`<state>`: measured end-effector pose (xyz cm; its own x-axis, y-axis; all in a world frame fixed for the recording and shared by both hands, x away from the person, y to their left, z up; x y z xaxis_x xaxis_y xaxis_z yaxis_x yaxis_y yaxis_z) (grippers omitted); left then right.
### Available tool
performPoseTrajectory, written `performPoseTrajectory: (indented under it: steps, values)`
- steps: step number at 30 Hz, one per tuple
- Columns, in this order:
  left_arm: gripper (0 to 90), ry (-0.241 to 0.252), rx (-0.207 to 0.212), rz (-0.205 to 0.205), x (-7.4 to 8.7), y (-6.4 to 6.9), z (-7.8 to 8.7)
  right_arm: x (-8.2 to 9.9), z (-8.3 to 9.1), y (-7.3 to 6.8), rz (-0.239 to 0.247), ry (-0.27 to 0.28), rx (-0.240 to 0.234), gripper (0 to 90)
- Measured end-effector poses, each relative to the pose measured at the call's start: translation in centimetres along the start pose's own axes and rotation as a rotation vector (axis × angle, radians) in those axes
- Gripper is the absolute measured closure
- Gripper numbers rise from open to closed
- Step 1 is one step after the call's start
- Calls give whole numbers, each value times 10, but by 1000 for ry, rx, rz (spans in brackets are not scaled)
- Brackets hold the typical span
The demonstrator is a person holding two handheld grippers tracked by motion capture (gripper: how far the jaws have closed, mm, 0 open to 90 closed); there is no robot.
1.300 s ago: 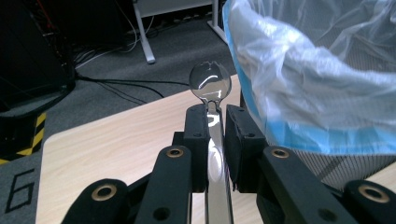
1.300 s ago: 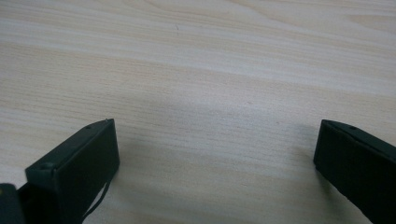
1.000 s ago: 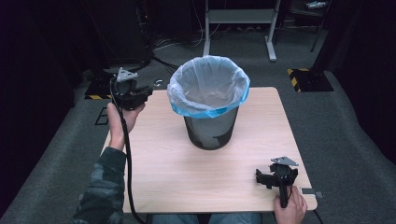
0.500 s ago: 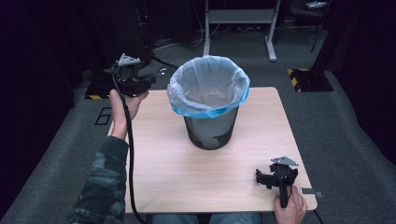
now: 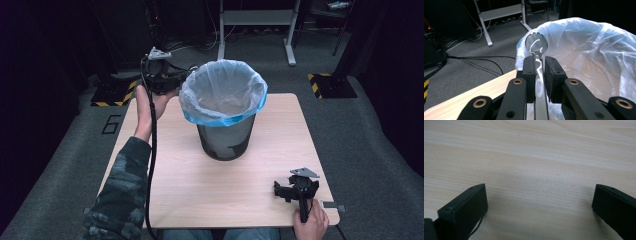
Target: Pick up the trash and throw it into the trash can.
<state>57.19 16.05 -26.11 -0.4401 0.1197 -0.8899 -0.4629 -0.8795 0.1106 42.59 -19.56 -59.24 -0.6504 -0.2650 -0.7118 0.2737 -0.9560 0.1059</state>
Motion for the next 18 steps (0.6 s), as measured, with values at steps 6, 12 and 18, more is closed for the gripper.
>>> performPoseTrajectory:
  steps: [6,12,18]
  values:
    - [791,-3,21,0,-3,11,-11,0,0,0,-2,0,0,0]
    - [792,-11,38,-12,-7,21,-19,0,0,0,-2,0,0,0]
    - [792,-22,61,-13,-8,32,-30,0,0,0,-2,-1,0,0]
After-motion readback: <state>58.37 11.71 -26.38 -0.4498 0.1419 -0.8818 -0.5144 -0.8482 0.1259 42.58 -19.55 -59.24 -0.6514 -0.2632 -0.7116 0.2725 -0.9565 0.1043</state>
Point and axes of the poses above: each handheld gripper's, and its own axes: z roughly backward along the jaws, x roughly out of its underside, y roughly to its right, the point moved 9 cm from there along -z, roughly forward along the jaws, and after that the axes turned 9 degrees about z, right-handed, at the moved point
